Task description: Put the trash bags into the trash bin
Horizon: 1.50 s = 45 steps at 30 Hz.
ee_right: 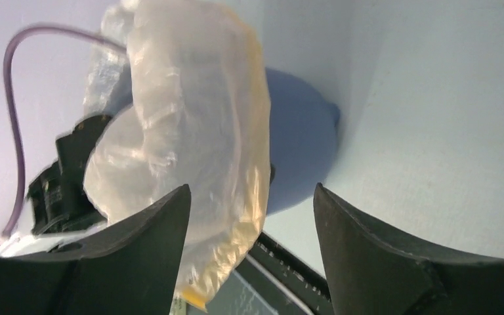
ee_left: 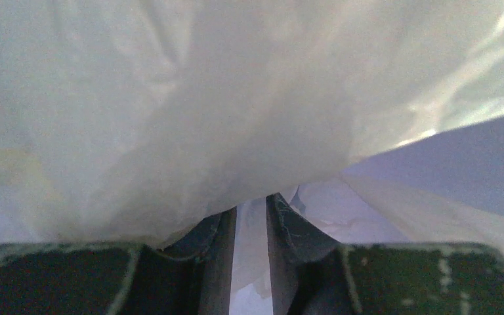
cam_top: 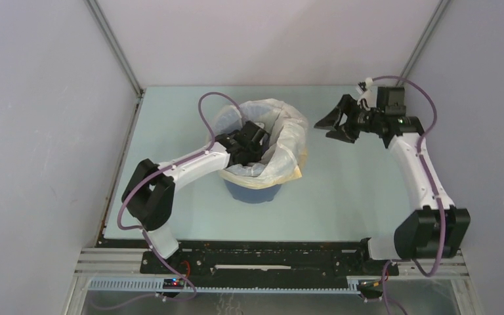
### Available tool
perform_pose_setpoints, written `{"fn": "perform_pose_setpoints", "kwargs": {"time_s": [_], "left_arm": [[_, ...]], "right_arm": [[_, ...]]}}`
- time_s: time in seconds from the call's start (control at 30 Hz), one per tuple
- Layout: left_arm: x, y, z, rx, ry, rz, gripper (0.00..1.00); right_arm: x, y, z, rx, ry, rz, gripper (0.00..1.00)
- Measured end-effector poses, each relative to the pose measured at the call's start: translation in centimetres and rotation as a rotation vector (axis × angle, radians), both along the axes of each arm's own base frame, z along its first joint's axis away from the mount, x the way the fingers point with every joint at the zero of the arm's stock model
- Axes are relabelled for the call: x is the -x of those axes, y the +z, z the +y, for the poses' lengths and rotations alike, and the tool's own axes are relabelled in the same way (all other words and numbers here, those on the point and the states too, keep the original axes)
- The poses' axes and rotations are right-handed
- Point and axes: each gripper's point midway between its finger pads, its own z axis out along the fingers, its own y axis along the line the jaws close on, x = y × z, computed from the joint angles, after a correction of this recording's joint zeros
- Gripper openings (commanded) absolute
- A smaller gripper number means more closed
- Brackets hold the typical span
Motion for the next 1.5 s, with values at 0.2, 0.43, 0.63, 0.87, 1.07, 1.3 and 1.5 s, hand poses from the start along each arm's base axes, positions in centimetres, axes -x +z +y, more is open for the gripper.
{"fn": "perform_pose_setpoints", "kwargs": {"time_s": [0.2,0.43,0.63,0.87,1.07,1.3,1.5], "left_arm": [[0.4,0.0,-0.4,0.024,-0.013,0.021,0.28],[0.0,-1.2,-0.9,0.035,-0.012,0.041,0.26],[-0.5,-3.3,-1.4,0.026,-0.010,0.055,0.24],[-0.4,-3.7,-1.1,0.018,0.001,0.059,0.31],[0.3,-2.6,-0.6,0.004,-0.001,0.081,0.54],[0.0,4.2,-1.5,0.106,-0.020,0.010,0.77],[1.0,10.8,-1.5,0.225,-0.050,-0.082,0.85]], "right_arm": [[3.2,-2.4,1.9,-0.181,0.031,0.083,0.77],[3.5,-5.8,4.3,-0.343,0.014,0.172,0.65],[2.6,-7.1,5.8,-0.466,0.026,0.202,0.62],[2.8,-4.9,7.6,-0.531,0.081,0.149,0.49],[1.5,-4.1,6.8,-0.560,0.063,0.101,0.28],[-0.2,-5.2,6.1,-0.596,0.034,0.111,0.07],[-0.2,-5.8,6.6,-0.590,0.039,0.130,0.00]]}}
